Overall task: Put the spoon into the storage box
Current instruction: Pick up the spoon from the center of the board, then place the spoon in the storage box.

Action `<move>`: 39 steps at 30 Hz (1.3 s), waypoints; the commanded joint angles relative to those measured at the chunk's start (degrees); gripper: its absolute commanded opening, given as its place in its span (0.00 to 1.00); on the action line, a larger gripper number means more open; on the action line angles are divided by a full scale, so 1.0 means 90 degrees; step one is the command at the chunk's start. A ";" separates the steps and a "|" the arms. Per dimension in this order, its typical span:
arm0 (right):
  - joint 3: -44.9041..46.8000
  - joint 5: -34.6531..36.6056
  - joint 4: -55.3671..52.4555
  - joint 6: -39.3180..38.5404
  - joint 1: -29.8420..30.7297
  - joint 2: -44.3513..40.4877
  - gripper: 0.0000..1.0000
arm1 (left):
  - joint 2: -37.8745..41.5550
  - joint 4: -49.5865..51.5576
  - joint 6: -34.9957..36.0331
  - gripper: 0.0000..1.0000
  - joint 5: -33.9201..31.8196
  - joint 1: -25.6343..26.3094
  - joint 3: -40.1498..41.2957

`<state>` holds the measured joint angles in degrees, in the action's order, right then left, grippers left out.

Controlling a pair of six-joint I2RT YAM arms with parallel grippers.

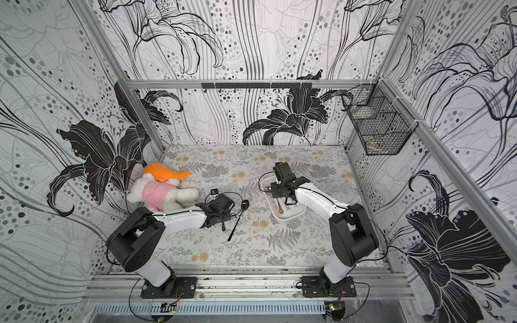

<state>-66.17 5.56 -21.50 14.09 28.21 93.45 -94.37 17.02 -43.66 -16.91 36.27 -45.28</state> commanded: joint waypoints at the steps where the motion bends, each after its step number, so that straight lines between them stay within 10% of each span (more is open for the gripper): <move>1: 0.0144 0.0075 0.0055 0.0107 0.0001 -0.0190 0.20 | -0.0104 0.0597 -0.0056 0.00 0.0242 -0.0041 0.0280; 20: 0.0591 0.0637 0.0511 0.0351 0.0001 -0.0955 0.20 | 0.1081 0.1581 -0.0465 0.00 -0.0170 0.0721 -0.0732; 39: 0.1724 0.1769 0.0973 0.1291 -0.0794 -0.2620 0.20 | -0.2765 0.2403 -0.1257 0.00 0.0268 0.2065 -0.6581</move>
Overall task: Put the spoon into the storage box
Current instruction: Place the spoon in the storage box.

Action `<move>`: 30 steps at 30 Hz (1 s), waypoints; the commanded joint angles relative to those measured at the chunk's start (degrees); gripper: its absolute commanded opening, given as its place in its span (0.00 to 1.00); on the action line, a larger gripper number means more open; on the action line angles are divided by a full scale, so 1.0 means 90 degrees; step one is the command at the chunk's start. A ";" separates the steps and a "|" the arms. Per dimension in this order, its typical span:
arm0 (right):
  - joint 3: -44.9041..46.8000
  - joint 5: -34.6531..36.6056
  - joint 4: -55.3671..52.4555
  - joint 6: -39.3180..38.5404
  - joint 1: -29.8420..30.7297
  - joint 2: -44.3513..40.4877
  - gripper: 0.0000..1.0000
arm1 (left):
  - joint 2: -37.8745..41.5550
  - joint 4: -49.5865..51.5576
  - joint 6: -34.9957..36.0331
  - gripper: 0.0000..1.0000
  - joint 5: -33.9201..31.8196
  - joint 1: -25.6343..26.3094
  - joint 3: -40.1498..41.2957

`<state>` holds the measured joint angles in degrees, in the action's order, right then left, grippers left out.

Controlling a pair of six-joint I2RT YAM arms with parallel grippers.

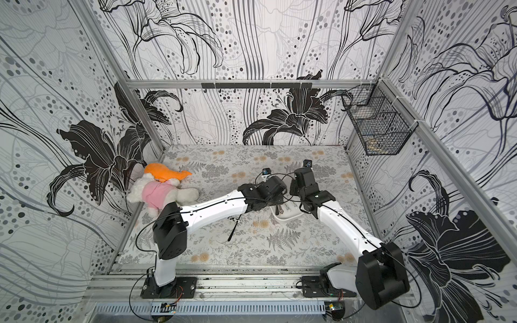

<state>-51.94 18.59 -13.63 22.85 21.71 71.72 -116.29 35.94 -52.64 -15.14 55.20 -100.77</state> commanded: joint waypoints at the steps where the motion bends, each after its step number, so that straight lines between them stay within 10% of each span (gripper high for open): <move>1: 0.0179 0.0374 0.0106 0.0362 -0.0096 -0.0255 0.20 | -0.0447 0.0313 -0.0306 0.00 0.0054 -0.0040 -0.0541; 30: 0.0411 0.0532 0.0289 0.0664 -0.0176 -0.0284 0.20 | -0.2267 0.0355 -0.1113 0.00 -0.0115 -0.0545 -0.1506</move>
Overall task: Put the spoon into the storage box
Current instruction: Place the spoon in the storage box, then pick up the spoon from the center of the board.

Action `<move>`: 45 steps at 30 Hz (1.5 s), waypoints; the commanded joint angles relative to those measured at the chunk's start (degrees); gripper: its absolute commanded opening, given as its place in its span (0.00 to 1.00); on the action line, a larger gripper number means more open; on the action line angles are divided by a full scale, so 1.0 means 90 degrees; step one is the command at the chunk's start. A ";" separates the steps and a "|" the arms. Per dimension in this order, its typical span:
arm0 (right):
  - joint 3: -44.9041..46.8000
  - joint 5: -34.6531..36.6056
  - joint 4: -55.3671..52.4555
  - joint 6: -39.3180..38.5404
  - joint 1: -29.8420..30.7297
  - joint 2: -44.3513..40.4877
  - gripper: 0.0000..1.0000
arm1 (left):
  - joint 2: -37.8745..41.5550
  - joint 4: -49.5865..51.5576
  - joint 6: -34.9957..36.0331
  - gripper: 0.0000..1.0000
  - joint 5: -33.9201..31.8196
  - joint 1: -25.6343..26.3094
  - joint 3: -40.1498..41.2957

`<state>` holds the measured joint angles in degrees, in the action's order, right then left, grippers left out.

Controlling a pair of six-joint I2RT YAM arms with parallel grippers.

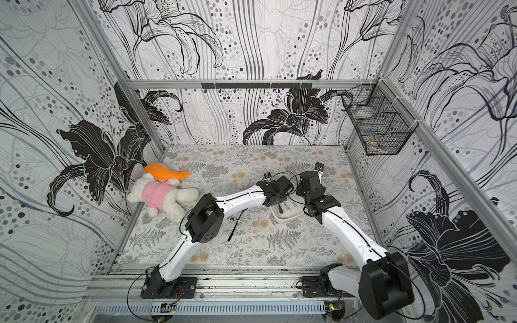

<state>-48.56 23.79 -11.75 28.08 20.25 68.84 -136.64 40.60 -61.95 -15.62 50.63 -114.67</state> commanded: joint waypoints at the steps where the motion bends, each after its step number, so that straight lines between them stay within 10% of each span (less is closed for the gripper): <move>1: 0.0034 -0.0045 0.0091 0.0070 -0.0014 0.0046 0.20 | -0.0013 -0.0198 -0.0079 0.00 -0.0052 -0.0045 0.0069; 20: 0.0032 -0.0231 0.0099 -0.0010 -0.0014 0.0056 0.20 | 0.0515 -0.0743 0.0276 0.22 0.0215 -0.0104 0.0493; 32: -0.0758 -0.1335 -0.0779 -0.0423 0.0128 0.0196 0.20 | 0.4241 -0.1897 0.1030 0.37 -0.0817 -0.0579 0.3608; 45: -0.3206 -0.0910 -0.1838 0.0682 0.3802 0.3503 0.23 | 0.7632 -0.2075 0.1142 0.37 -0.0768 -0.2290 0.7598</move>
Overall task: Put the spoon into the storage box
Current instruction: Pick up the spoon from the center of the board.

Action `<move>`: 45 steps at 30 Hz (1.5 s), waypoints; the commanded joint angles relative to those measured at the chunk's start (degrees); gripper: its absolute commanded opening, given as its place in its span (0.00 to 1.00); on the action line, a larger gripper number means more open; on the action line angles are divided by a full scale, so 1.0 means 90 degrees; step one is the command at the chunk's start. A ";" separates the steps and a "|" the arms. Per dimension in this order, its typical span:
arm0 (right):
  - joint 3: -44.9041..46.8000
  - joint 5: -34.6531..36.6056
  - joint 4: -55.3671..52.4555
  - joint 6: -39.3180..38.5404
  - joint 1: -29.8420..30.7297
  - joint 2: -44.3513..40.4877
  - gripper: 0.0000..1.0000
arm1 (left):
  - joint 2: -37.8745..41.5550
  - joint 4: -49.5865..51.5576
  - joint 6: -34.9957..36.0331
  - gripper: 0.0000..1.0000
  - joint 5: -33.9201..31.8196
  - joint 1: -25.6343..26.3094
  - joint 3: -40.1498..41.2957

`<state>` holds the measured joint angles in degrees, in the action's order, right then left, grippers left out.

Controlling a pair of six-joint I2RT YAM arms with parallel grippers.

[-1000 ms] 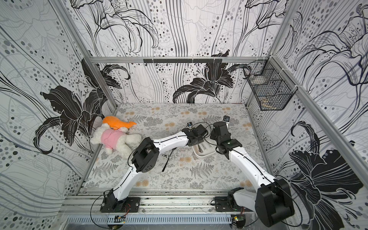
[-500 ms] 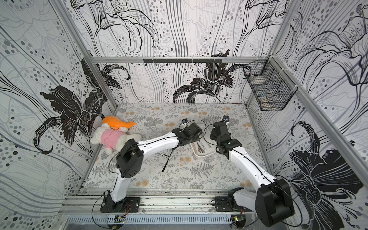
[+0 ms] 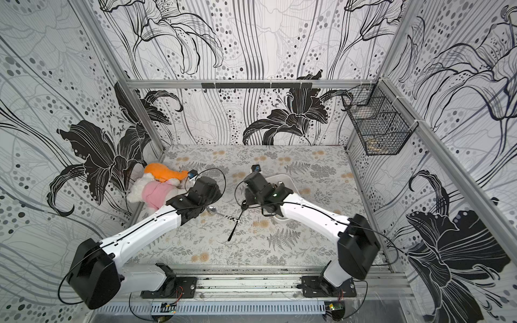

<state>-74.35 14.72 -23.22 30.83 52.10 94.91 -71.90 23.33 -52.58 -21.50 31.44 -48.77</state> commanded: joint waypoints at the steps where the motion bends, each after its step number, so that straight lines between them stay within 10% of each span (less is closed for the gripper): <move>1: -0.0458 0.0103 -0.0603 0.0450 0.0323 0.0826 0.23 | 0.0579 -0.0113 0.0097 0.39 -0.0153 -0.0236 0.0423; 24: -0.0840 -0.0230 -0.0581 0.0913 0.0453 0.2576 0.26 | 0.1114 -0.0035 0.0130 0.44 -0.0401 -0.0623 0.1016; 45: 0.0613 -0.0388 -0.0605 0.0334 0.0369 0.1819 0.24 | 0.0829 0.0033 0.0437 0.44 -0.0171 -0.0688 0.0883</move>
<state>-71.24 12.56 -26.06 34.72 56.01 110.98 -64.25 25.26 -49.76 -23.68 25.69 -40.12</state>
